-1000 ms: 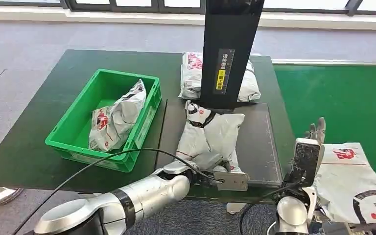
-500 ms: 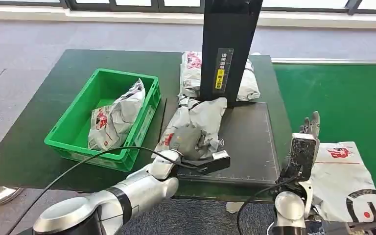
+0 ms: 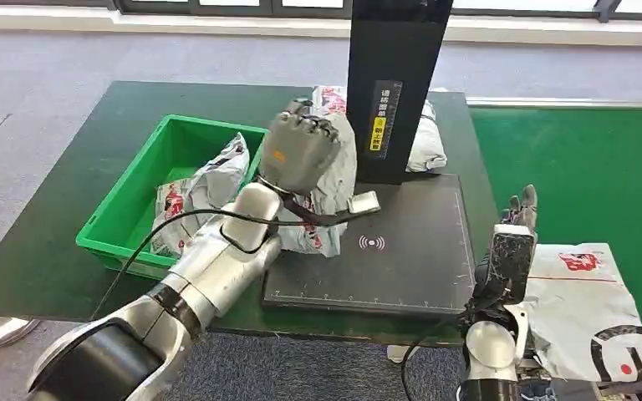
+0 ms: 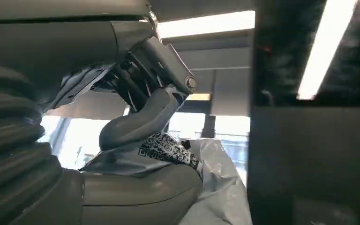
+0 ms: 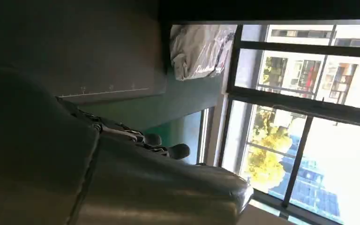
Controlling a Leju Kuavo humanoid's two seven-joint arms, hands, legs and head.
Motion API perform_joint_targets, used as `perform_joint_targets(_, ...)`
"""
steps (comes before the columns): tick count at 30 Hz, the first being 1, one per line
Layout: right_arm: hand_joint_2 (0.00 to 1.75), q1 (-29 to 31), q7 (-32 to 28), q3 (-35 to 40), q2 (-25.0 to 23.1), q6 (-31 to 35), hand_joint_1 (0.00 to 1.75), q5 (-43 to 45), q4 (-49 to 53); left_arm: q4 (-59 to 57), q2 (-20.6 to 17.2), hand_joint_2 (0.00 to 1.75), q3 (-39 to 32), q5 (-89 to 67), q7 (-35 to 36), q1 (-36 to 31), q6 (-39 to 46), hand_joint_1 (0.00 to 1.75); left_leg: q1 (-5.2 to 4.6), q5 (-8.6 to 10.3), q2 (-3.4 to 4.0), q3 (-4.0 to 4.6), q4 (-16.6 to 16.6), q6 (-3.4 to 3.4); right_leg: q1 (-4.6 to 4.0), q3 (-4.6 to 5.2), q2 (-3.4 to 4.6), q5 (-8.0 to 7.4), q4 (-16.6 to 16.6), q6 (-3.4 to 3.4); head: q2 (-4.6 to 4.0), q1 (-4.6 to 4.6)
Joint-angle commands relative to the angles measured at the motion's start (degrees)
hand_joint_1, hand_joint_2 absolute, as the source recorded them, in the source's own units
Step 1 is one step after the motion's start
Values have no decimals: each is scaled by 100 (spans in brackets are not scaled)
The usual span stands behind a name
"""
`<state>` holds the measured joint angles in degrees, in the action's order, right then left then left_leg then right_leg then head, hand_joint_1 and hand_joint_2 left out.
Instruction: Moved the parcel from conveyor to table for the left to box.
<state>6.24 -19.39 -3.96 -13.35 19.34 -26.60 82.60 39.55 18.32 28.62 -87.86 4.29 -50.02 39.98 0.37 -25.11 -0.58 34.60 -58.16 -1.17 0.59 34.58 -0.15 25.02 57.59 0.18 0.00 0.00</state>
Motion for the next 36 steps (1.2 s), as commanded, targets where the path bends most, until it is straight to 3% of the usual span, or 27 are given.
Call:
perform_joint_targets(1, 0, 490, -181, 48, 126, -99, 0, 91, -1032, 568, -1782, 175, 796, -214, 2033, -803, 2, 175, 0, -4, 68, -19, 10, -2, -2, 5, 64, -15, -6, -7, 0, 0)
perform_joint_targets(2, 0, 524, -199, 59, 141, -106, 0, 101, -1093, 502, -1877, 175, 923, -214, 2240, -846, 2, 175, 4, -6, 56, -10, 1, -3, -4, 10, 53, -11, 4, -6, 0, 0)
perform_joint_targets(3, 0, 628, -252, 101, 178, -111, 0, 129, -1311, 474, -2248, 175, 1241, -214, 2565, -887, 2, 175, 2, -4, 63, -16, 7, -3, -3, 8, 59, -13, 0, -8, 0, 0)
perform_joint_targets(7, 0, 840, -380, 203, 268, -36, 0, 239, -1849, -262, -2447, 175, 1132, -214, 3029, -766, 2, 175, 2, 4, 81, -36, 27, -6, -4, 0, 74, -24, -12, -18, 0, 0)
perform_joint_targets(10, 0, 1226, -474, 492, 447, 55, 0, 437, -2641, -1546, -2683, 175, 1037, 129, 3562, -605, 2, 175, 6, 2, 70, -37, 23, -5, -7, -10, 65, -20, -13, -14, 0, 0)
perform_joint_targets(12, 0, 1341, -541, 493, 448, 69, 0, 472, -2850, -1453, -2803, 175, 867, 42, 3522, -473, 2, 175, 2, -1, 98, -50, 26, -7, -2, -12, 95, -23, -10, -14, 0, 0)
perform_joint_targets(22, 0, 1341, -541, 493, 448, 69, 0, 472, -2850, -1453, -2803, 175, 867, 42, 3522, -473, 2, 175, 9, 8, 25, -11, 8, -13, -10, 8, 24, -8, 7, -16, 0, -2)
perform_joint_targets(23, 0, 1393, -568, 518, 456, 96, 0, 491, -2937, -1629, -2714, 175, 618, -189, 3454, -494, 2, 175, 11, 8, 25, -6, 8, -13, -11, 10, 23, -10, 6, -17, 0, -2)
perform_joint_targets(24, 0, 1525, -615, 594, 495, 76, 0, 576, -3182, -2346, -2618, 175, 379, -191, 3488, -612, -155, 175, 13, 7, 31, -11, 10, -11, -14, 3, 28, -11, 0, -16, 0, -2)
perform_joint_targets(28, 0, 1873, -782, 838, 572, 63, 0, 767, -3810, -2550, -2769, 175, -124, 36, 3081, -313, -151, 175, 5, 6, 69, -26, 21, -12, -6, 0, 65, -20, -6, -17, 0, -2)
perform_joint_targets(31, 0, 2254, -932, 1042, 615, 53, 0, 936, -4496, -2708, -2849, 175, -74, -187, 3479, -215, -841, 175, 9, 4, 71, -18, 13, -18, -10, 12, 67, -22, 0, -22, 0, -2)
perform_joint_targets(33, 0, 2377, -982, 1129, 639, 36, 0, 1000, -4701, -2730, -2868, 175, -194, -50, 3370, -193, -941, 175, 6, 11, 72, -25, 27, -17, -8, 9, 69, -26, -9, -25, 0, -2)
perform_joint_targets(34, 0, 2467, -1012, 1180, 666, 22, 0, 1057, -4898, -2590, -2909, 175, -367, 42, 3266, -81, -477, 175, 8, 7, 56, -14, 13, -17, -11, 12, 54, -19, 1, -23, 0, -2)
perform_joint_targets(35, 0, 2501, -1080, 1210, 688, 26, 0, 1143, -5015, -2564, -2910, 175, -543, 102, 3119, -2, 1, 0, 6, 9, 60, -18, 20, -17, -10, 10, 56, -21, -4, -23, 0, -2)
perform_joint_targets(36, 0, 2523, -1110, 1251, 723, 62, 0, 1218, -5108, -1796, -2862, 175, -1251, 635, 2459, 311, 2, 0, 7, 9, 63, -18, 18, -18, -12, 12, 60, -22, -3, -23, 0, -2)
